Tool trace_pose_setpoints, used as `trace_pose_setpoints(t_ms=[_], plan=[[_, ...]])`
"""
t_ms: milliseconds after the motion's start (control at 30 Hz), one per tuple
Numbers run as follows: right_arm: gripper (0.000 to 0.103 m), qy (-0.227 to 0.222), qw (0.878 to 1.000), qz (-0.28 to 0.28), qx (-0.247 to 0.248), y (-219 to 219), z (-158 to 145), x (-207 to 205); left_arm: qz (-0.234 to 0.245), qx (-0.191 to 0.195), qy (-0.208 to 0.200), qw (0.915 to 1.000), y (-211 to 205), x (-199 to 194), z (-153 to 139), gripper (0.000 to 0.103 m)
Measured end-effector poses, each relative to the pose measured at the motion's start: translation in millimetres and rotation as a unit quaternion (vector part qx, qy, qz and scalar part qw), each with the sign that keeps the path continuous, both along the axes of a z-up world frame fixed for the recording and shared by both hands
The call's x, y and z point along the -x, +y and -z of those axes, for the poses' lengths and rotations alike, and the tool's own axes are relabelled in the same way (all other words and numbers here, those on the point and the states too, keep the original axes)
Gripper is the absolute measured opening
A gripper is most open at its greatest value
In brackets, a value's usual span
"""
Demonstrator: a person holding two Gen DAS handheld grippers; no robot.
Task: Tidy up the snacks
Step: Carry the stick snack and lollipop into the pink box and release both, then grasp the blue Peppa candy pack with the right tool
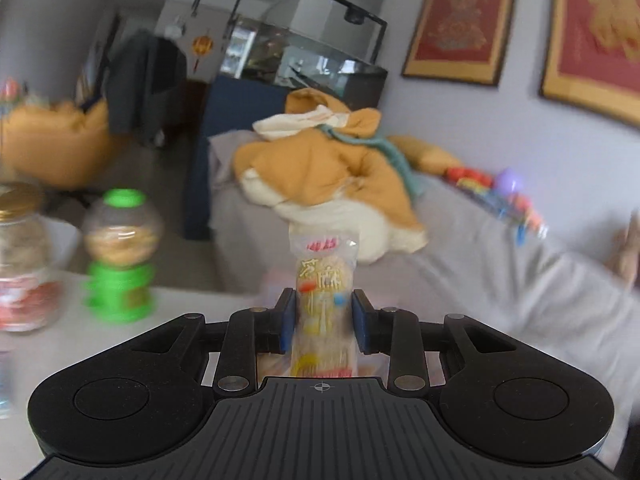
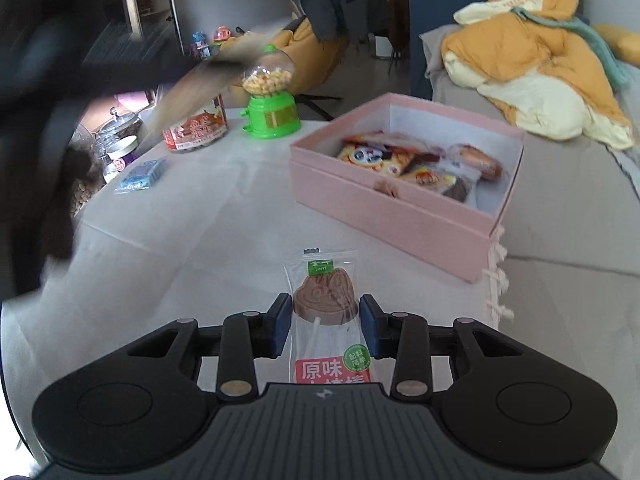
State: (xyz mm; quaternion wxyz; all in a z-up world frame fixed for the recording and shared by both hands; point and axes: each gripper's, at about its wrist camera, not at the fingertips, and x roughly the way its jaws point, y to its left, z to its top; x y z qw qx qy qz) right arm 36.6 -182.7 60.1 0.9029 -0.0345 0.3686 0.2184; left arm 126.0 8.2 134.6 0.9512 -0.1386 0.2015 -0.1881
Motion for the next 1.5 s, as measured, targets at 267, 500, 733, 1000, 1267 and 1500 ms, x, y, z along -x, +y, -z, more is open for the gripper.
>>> trace_pose_setpoints(t_ms=[267, 500, 733, 1000, 1267, 1500], plan=[[0.036, 0.025, 1.000, 0.012, -0.001, -4.1, 19.4, -11.5, -0.015, -0.041, 0.120, 0.9918, -36.6, -72.5, 49.8, 0.036], [0.036, 0.016, 1.000, 0.015, -0.005, -2.0, 11.5, -16.0, -0.024, -0.112, 0.092, 0.9891, -25.3, -50.9, 53.0, 0.036], [0.036, -0.061, 0.995, 0.068, -0.040, -13.4, -84.5, -58.8, -0.033, -0.110, 0.089, 0.9894, -11.8, -38.7, 47.6, 0.036], [0.077, -0.042, 0.987, 0.152, 0.008, -20.8, -120.9, -153.8, -0.025, -0.117, 0.098, 0.9880, 22.4, -17.9, 55.9, 0.036], [0.077, 0.031, 0.988, 0.149, 0.040, 20.4, -73.2, -154.6, -0.125, -0.053, 0.076, 0.9878, 138.5, 50.9, 87.9, 0.036], [0.084, 0.049, 0.996, 0.057, 0.038, 150.1, -58.6, -159.2, -0.312, 0.026, 0.056, 0.9481, 256.5, 113.5, 98.2, 0.036]])
